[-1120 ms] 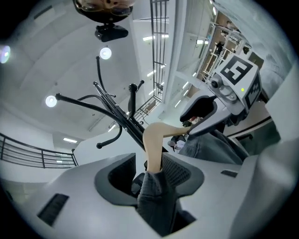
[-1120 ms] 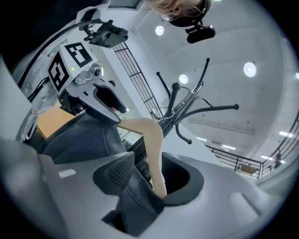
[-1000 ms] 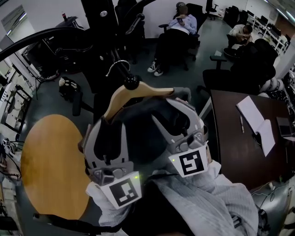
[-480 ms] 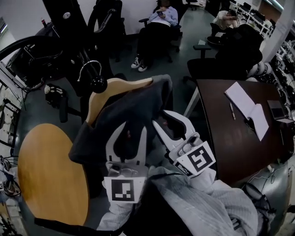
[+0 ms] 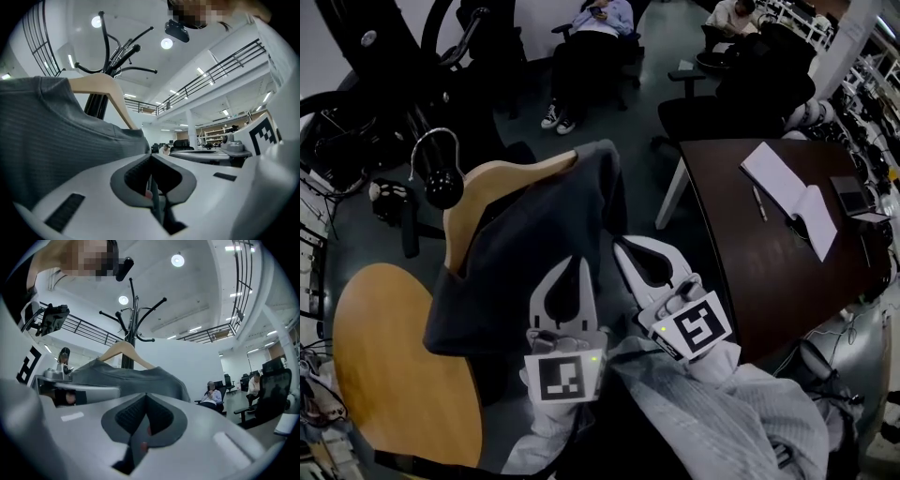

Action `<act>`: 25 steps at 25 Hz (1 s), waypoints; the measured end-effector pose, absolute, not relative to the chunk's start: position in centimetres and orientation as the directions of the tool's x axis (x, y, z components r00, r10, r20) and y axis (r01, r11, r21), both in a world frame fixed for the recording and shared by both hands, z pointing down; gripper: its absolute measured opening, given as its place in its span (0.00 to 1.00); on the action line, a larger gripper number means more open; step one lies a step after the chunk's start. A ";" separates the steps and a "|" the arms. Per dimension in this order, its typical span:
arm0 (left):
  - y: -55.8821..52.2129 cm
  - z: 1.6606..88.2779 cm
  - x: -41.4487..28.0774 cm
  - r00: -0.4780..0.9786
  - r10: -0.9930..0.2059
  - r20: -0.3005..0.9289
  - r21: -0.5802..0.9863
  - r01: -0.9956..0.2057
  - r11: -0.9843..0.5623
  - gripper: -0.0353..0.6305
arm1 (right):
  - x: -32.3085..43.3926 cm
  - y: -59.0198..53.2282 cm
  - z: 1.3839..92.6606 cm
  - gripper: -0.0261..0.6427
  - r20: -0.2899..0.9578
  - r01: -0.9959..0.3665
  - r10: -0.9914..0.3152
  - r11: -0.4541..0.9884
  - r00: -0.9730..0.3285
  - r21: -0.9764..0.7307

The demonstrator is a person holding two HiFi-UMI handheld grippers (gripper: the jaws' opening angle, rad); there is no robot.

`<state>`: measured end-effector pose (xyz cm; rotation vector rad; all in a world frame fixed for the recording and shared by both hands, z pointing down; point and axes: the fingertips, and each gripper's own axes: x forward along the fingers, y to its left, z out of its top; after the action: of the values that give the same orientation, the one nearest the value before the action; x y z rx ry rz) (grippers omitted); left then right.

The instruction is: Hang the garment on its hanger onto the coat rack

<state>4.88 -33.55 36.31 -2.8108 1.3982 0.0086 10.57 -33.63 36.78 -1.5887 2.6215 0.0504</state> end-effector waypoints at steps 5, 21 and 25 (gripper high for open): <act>-33.3 37.3 5.1 0.608 -0.794 0.017 0.002 -0.794 -0.608 0.06 | 10.6 -33.6 37.9 0.04 -0.042 -0.885 -0.884 0.466 -0.466 0.003; -33.4 37.4 5.3 0.613 -0.788 0.045 -0.037 -0.788 -0.615 0.06 | 10.6 -33.5 38.0 0.04 -0.046 -0.878 -0.877 0.478 -0.478 0.001; -33.5 36.7 5.0 0.609 -0.793 0.031 -0.043 -0.792 -0.609 0.06 | 10.7 -33.7 37.4 0.04 -0.065 -0.883 -0.882 0.469 -0.467 -0.005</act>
<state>5.02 -33.51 36.67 -2.7951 1.3767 -0.0737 10.66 -33.68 37.42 -1.5894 2.6418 0.0445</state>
